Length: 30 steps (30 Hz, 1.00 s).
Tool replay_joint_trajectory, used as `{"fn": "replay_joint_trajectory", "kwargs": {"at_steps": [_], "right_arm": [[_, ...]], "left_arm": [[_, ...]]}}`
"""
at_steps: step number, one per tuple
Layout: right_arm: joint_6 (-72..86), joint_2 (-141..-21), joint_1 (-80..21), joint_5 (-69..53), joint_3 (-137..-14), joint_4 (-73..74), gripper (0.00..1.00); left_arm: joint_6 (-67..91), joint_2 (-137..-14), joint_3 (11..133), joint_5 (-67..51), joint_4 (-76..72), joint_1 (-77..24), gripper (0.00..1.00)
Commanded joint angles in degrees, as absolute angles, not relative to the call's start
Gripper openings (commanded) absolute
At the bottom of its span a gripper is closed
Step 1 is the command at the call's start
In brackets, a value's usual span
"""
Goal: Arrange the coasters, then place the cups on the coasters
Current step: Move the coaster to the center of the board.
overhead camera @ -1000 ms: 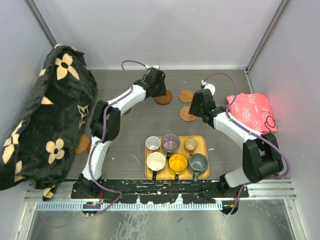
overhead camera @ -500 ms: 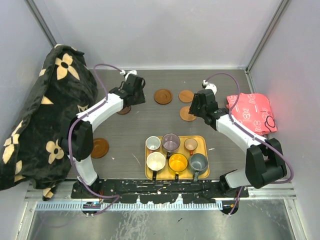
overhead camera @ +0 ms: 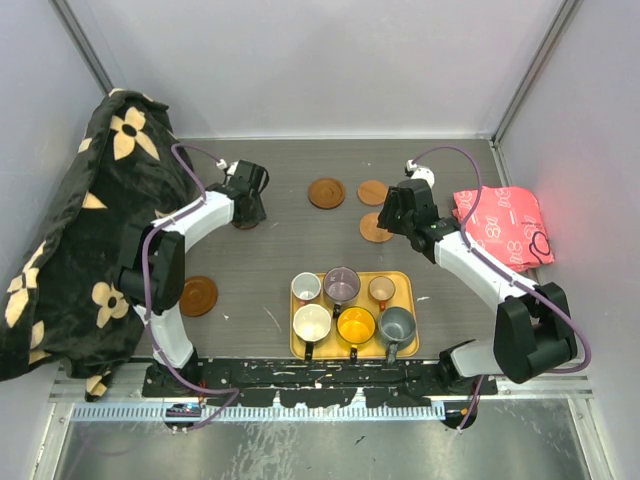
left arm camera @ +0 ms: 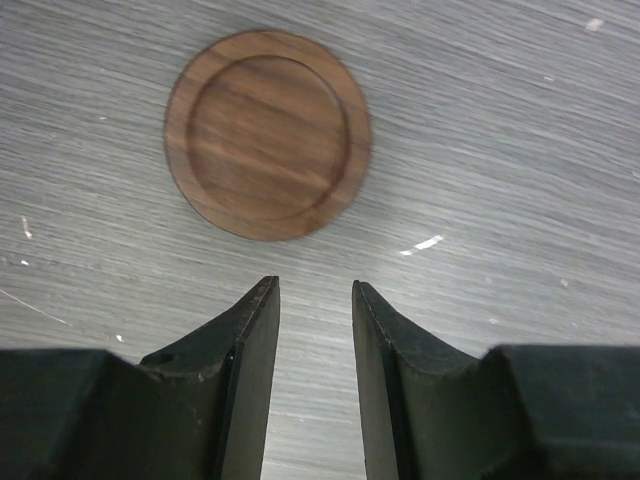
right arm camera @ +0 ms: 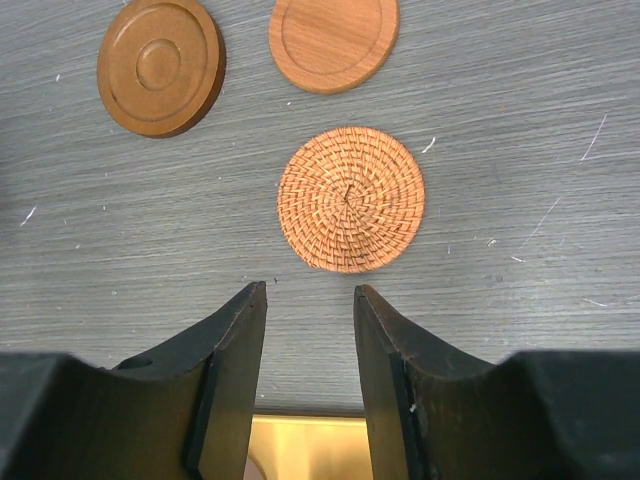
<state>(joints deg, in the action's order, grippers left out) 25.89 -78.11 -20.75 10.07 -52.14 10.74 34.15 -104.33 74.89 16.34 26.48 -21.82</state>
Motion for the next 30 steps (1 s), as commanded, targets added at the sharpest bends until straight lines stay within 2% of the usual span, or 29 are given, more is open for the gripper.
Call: {"fn": "replay_joint_trajectory", "kwargs": {"at_steps": [1,13,30], "right_arm": [[26.28,-77.0,-20.53,10.19,-52.63,8.48,0.46],[26.26,-78.73,-20.52,9.76,-53.09,8.27,0.46],[26.48,-80.64,-20.48,9.38,-53.38,8.19,0.46]], "left_arm": [[33.94,-107.11,77.03,17.33,24.05,-18.96,0.36],[33.71,-111.68,78.3,16.81,23.47,-16.42,0.37],[35.34,-107.12,78.83,16.99,22.43,-16.7,0.36]]}}
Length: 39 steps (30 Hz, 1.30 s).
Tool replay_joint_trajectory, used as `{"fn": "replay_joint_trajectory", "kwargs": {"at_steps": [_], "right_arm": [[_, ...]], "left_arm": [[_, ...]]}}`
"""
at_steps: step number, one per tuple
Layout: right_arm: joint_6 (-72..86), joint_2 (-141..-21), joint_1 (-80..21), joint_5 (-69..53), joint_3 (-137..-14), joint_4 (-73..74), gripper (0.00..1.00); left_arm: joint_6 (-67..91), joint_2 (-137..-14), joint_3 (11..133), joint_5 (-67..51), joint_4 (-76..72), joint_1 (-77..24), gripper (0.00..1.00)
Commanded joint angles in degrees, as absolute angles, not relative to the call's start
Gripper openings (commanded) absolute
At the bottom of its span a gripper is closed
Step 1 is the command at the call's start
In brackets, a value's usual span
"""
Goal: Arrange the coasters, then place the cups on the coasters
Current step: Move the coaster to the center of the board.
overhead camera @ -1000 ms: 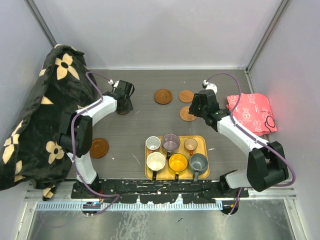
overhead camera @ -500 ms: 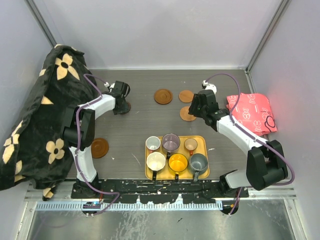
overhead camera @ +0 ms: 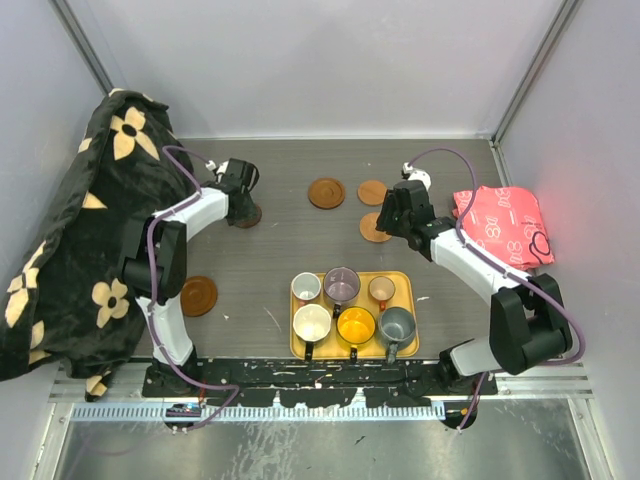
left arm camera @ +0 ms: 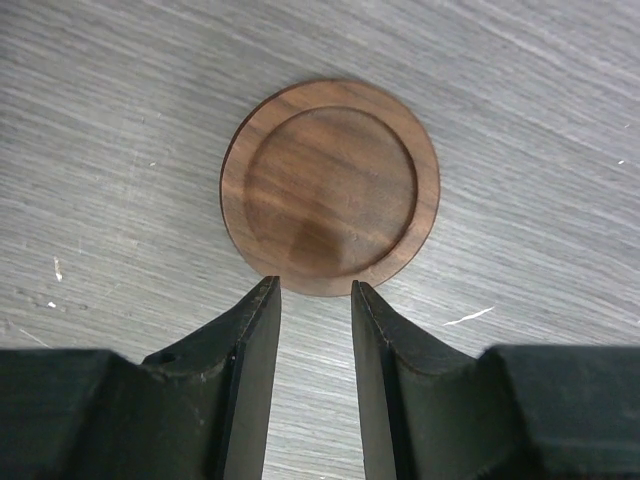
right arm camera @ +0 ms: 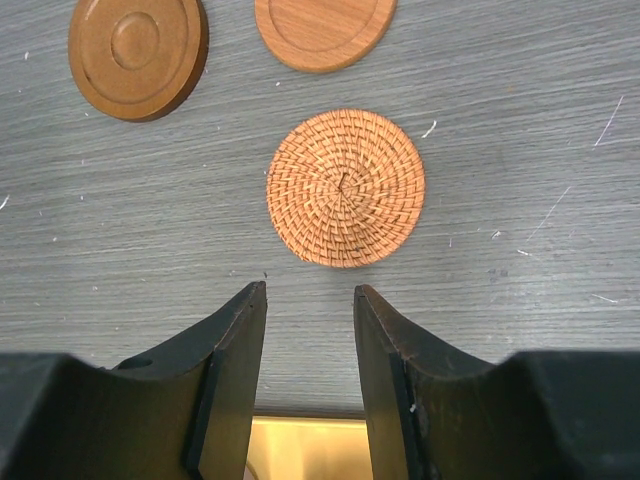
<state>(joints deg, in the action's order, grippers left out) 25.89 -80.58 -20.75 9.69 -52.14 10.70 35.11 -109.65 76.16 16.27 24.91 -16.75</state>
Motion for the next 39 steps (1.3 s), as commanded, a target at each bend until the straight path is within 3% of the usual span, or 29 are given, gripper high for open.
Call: {"fn": "replay_joint_trajectory", "kwargs": {"at_steps": [1,22,39], "right_arm": [[26.53,-80.68,-20.52,9.47,-53.43,8.25,0.46],[26.44,-79.73,-20.5,9.49,-53.03,8.18,0.46],[26.43,-78.36,-20.52,9.49,-52.73,8.37,0.46]], "left_arm": [[35.33,-107.55,79.44,16.87,22.77,-16.71,0.36],[35.06,-113.67,80.59,14.34,25.24,-17.61,0.36],[34.99,-117.13,82.05,10.53,28.17,-26.28,0.34]]}}
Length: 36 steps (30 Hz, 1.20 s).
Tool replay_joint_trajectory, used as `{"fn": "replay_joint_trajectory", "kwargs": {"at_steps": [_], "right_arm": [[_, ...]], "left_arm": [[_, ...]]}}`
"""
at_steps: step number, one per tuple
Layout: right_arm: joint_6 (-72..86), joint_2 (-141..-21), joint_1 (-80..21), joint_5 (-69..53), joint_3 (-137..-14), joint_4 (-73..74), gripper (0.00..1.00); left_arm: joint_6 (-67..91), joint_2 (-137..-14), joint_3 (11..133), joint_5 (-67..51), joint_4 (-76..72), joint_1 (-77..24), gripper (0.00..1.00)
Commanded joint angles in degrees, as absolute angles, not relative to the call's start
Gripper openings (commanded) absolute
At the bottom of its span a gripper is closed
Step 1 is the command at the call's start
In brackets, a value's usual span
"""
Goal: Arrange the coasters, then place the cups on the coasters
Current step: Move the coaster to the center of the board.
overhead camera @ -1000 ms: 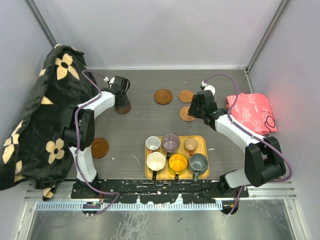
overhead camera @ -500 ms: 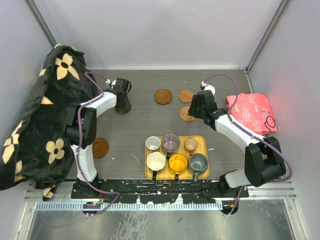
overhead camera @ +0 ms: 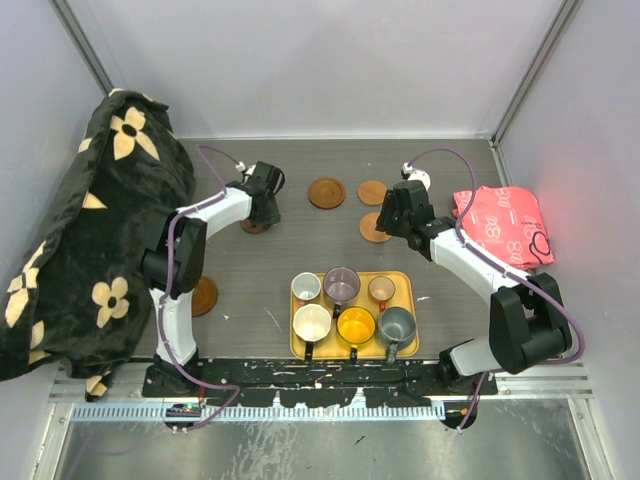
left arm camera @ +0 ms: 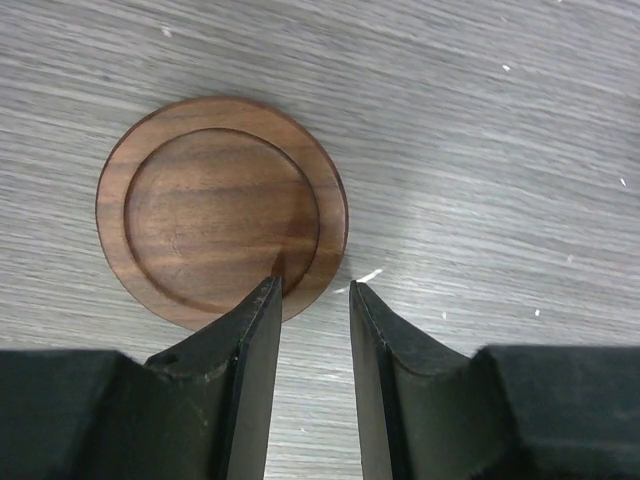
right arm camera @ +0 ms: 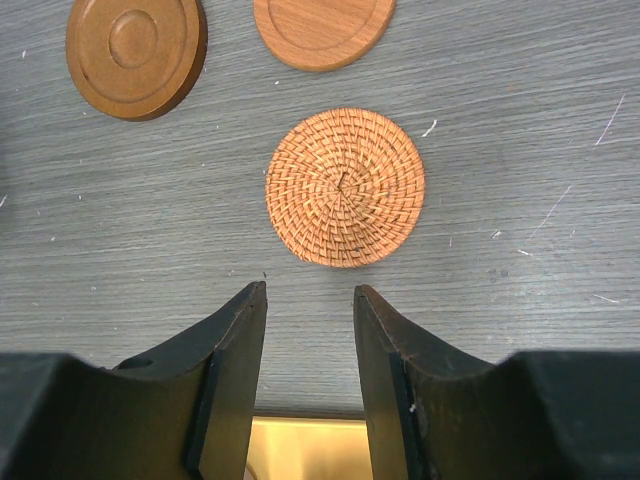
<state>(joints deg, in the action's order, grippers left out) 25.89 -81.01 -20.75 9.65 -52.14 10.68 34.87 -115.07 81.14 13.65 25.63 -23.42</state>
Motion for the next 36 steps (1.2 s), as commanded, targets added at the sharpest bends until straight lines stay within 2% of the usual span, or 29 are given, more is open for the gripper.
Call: {"fn": "replay_joint_trajectory", "kwargs": {"at_steps": [1,19,36], "right_arm": [[26.43,-78.38,-20.52,9.49,-52.75,8.34,0.46],[26.59,-76.83,-20.42,14.13,-52.12,8.54,0.46],[27.02,-77.54,-19.92,15.5,-52.05,8.57,0.46]], "left_arm": [[35.14,-117.31,82.41,10.56,28.21,-27.05,0.35],[36.4,-126.21,94.68,7.47,30.76,-37.87,0.35],[36.74,-130.51,102.03,4.09,30.4,-41.38,0.35]]}}
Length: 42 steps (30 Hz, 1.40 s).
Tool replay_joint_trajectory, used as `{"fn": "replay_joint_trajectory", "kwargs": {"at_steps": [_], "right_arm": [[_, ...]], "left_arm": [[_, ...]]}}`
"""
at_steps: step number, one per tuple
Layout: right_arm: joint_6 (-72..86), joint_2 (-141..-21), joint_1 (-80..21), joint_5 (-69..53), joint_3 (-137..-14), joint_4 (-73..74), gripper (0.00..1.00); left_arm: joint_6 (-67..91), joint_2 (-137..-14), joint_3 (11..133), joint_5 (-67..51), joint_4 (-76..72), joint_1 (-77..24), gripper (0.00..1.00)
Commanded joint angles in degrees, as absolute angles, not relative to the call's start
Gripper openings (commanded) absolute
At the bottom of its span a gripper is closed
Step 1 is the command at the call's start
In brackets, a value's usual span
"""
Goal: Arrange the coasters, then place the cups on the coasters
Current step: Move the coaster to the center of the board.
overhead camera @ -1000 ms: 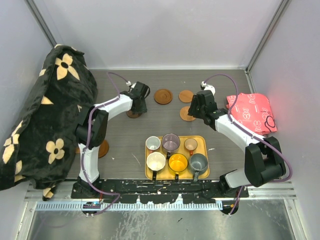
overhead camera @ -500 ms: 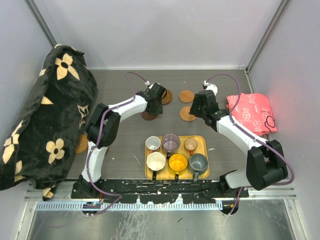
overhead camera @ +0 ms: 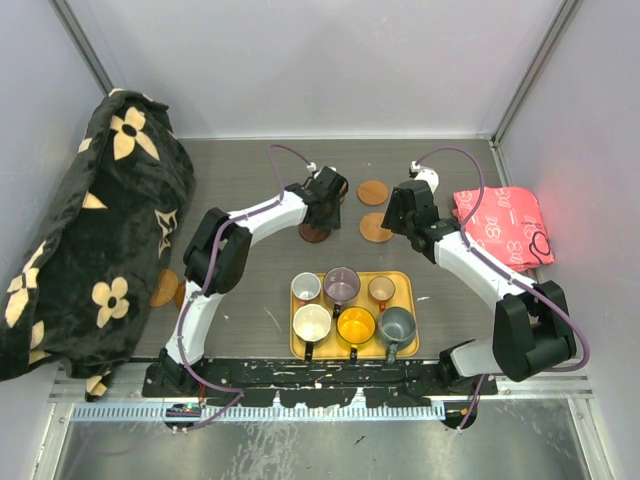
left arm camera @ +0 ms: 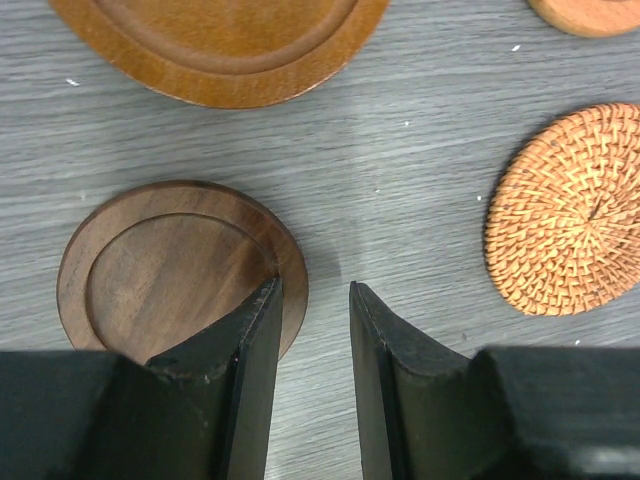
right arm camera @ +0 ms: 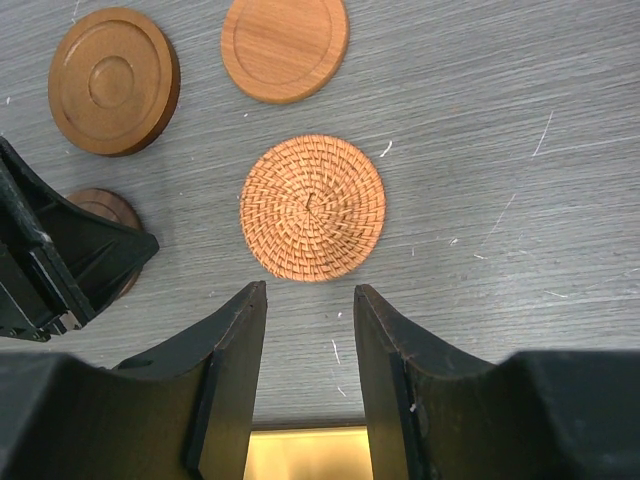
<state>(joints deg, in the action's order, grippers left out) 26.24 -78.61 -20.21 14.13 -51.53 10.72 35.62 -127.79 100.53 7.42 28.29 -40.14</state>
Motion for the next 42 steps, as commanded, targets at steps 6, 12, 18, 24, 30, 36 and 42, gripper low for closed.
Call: {"fn": "replay_joint_trajectory", "kwargs": {"at_steps": [6,12,18,24,30,36,42], "right_arm": [[27.16,-78.31,-19.75,15.49,-52.05,8.53,0.46],[27.14,-78.66,-19.63,15.44,-52.25,8.53,0.46],[27.15,-79.01,-19.64,15.16,-52.32,8.53,0.46],[27.13,-79.1,-19.68,15.12,-52.29,8.57,0.46],[27.07,-78.9,-19.58,15.29,-52.13,8.57,0.46],[27.0,-79.19,-19.65,15.12,-52.19,8.58,0.46],[27.23,-79.69,-19.58,14.94,-52.24,8.57,0.46]], "left_arm": [[36.56,-131.95,104.46,3.21,30.46,-41.91,0.35],[36.97,-132.16,105.03,2.31,30.04,-42.21,0.35],[37.01,-132.1,104.74,1.8,29.62,-42.29,0.35],[37.51,-132.71,105.13,1.36,29.04,-42.32,0.35],[37.54,-133.59,106.11,1.27,28.62,-42.36,0.35],[37.45,-134.48,107.51,1.5,29.22,-42.3,0.35],[37.44,-133.5,106.94,1.99,29.4,-42.28,0.35]]}}
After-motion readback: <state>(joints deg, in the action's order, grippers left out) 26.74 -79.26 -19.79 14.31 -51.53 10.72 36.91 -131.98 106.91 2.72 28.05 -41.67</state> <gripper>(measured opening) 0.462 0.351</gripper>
